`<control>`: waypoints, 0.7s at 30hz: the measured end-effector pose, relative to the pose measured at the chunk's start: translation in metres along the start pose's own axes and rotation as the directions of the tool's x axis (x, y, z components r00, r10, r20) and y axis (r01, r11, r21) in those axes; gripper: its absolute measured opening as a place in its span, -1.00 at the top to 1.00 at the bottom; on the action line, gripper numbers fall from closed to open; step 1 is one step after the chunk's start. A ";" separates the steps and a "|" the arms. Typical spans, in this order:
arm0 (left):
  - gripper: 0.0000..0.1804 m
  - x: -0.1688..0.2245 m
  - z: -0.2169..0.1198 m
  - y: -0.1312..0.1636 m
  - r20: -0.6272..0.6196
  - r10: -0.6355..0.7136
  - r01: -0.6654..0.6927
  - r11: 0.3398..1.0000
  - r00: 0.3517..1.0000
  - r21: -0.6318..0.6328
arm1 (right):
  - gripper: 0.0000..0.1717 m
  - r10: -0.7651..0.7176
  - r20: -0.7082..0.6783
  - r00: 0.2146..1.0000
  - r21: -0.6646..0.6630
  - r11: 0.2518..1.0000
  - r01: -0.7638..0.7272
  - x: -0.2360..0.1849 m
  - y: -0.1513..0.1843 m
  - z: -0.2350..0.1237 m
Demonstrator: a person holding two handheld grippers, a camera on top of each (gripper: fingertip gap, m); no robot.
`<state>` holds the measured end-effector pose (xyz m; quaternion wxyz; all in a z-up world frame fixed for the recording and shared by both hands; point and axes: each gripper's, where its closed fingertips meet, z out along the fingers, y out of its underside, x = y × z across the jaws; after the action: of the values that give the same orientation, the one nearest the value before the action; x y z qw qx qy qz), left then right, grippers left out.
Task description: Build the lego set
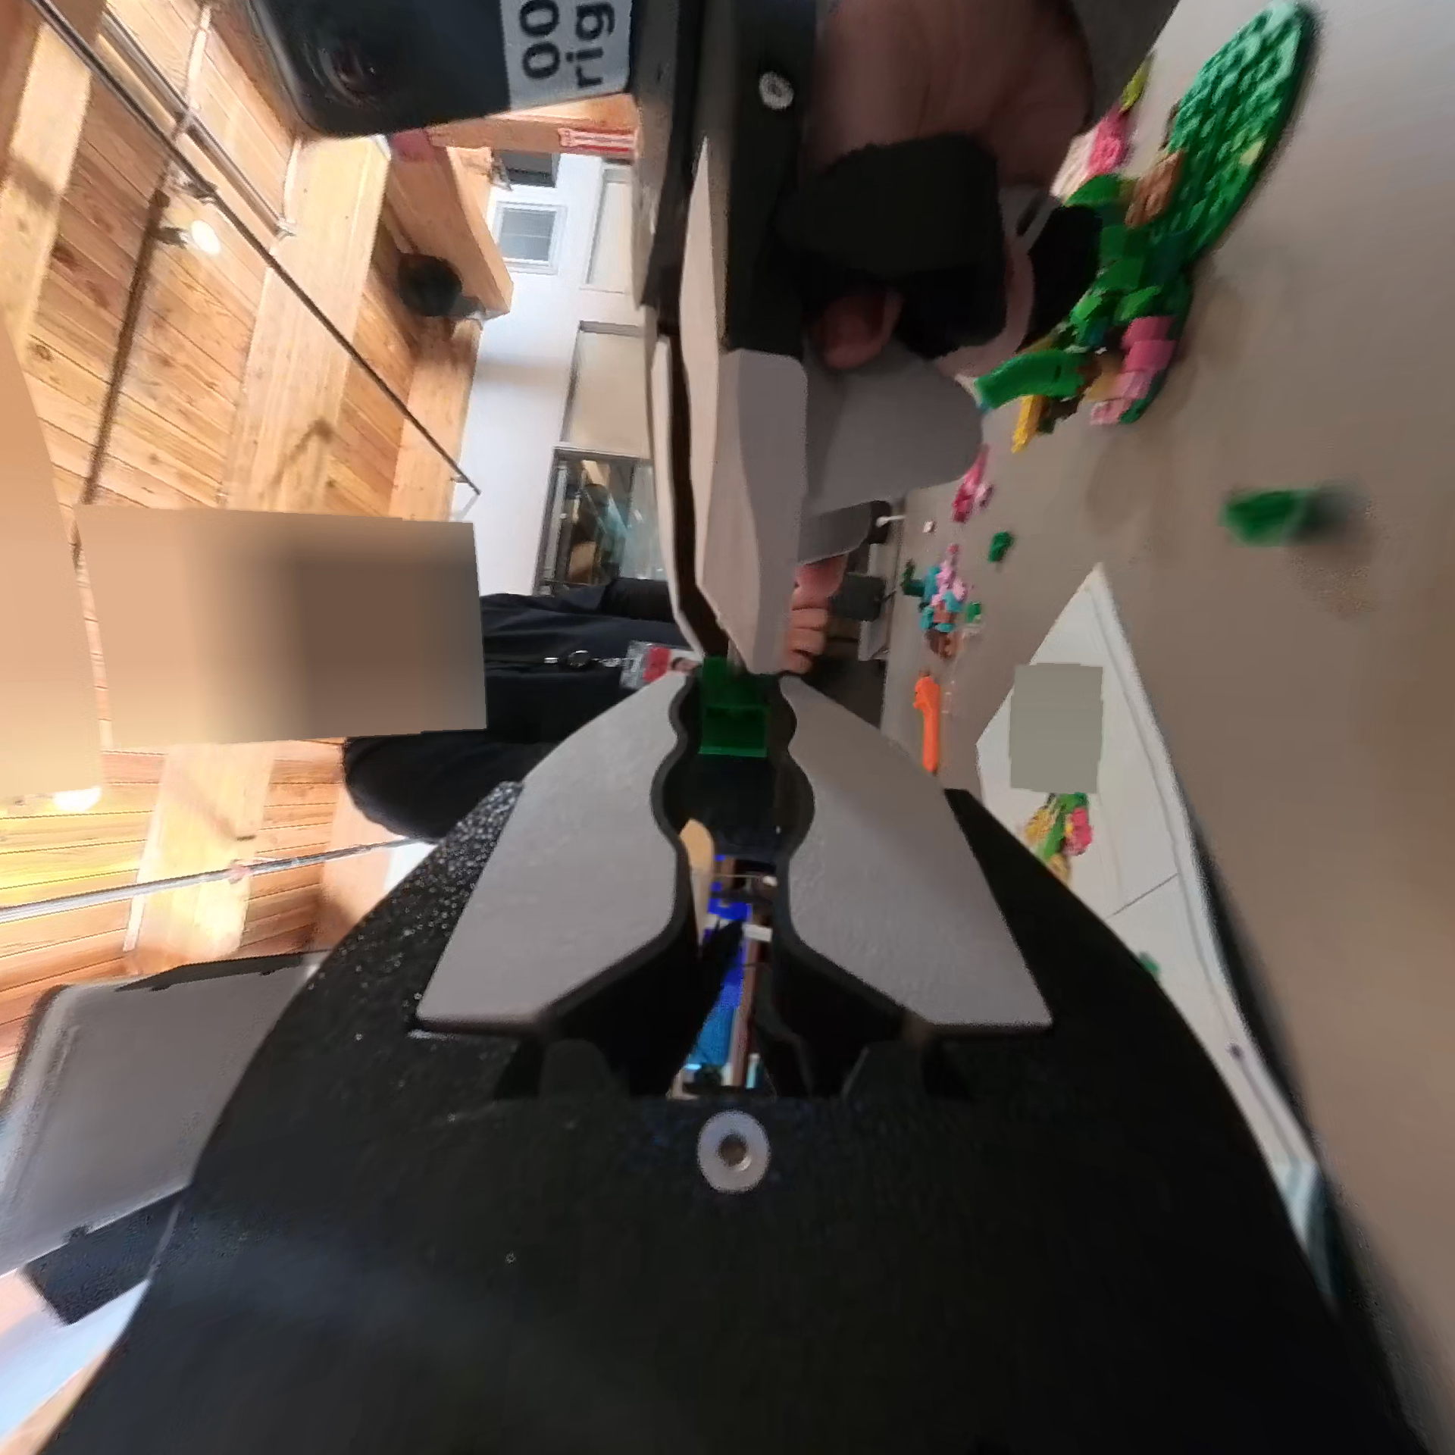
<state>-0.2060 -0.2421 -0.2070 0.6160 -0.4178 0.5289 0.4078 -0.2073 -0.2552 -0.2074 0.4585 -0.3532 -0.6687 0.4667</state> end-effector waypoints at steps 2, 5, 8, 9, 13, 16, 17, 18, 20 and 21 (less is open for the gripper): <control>0.82 0.007 0.001 -0.002 -0.027 -0.034 0.034 0.999 0.999 0.000 | 0.75 0.006 0.014 1.000 -0.021 1.000 -0.006 -0.003 0.006 -0.002; 0.82 0.020 0.003 0.001 -0.075 -0.094 0.093 0.996 0.993 -0.016 | 0.74 0.034 0.012 0.999 -0.056 0.998 -0.033 -0.004 0.020 -0.003; 0.82 0.028 0.004 0.008 -0.098 -0.165 0.161 0.986 0.981 -0.046 | 0.66 0.055 0.008 0.998 -0.071 0.996 -0.055 -0.006 0.026 -0.007; 0.82 0.030 0.004 0.011 -0.106 -0.201 0.195 0.979 0.974 -0.061 | 0.62 0.061 0.002 0.998 -0.075 0.995 -0.060 -0.006 0.027 -0.010; 0.82 0.037 0.003 0.024 -0.132 -0.347 0.331 0.935 0.929 -0.125 | 0.56 0.053 -0.076 0.996 -0.106 0.993 -0.061 0.002 0.030 -0.030; 0.82 0.044 0.002 0.032 -0.150 -0.464 0.438 0.881 0.873 -0.179 | 0.54 0.032 -0.194 0.980 -0.171 0.983 -0.066 0.021 0.035 -0.053; 0.82 0.046 0.003 0.033 -0.156 -0.509 0.478 0.856 0.847 -0.196 | 0.54 0.022 -0.238 0.971 -0.204 0.976 -0.072 0.029 0.037 -0.062; 0.82 0.048 0.002 0.034 -0.158 -0.548 0.515 0.832 0.821 -0.207 | 0.54 0.005 -0.276 0.961 -0.246 0.966 -0.076 0.038 0.040 -0.069; 0.82 0.052 0.002 0.035 -0.172 -0.618 0.579 0.782 0.767 -0.231 | 0.56 -0.051 -0.321 0.946 -0.359 0.930 -0.072 0.058 0.048 -0.082; 0.82 0.054 0.003 0.034 -0.179 -0.651 0.610 0.756 0.737 -0.237 | 0.56 -0.081 -0.300 0.950 -0.426 0.903 -0.057 0.065 0.053 -0.085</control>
<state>-0.2315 -0.2252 -0.2630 0.6097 -0.6693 0.3935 0.1598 -0.1463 -0.1543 -0.2264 0.4716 -0.5104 -0.6766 0.2435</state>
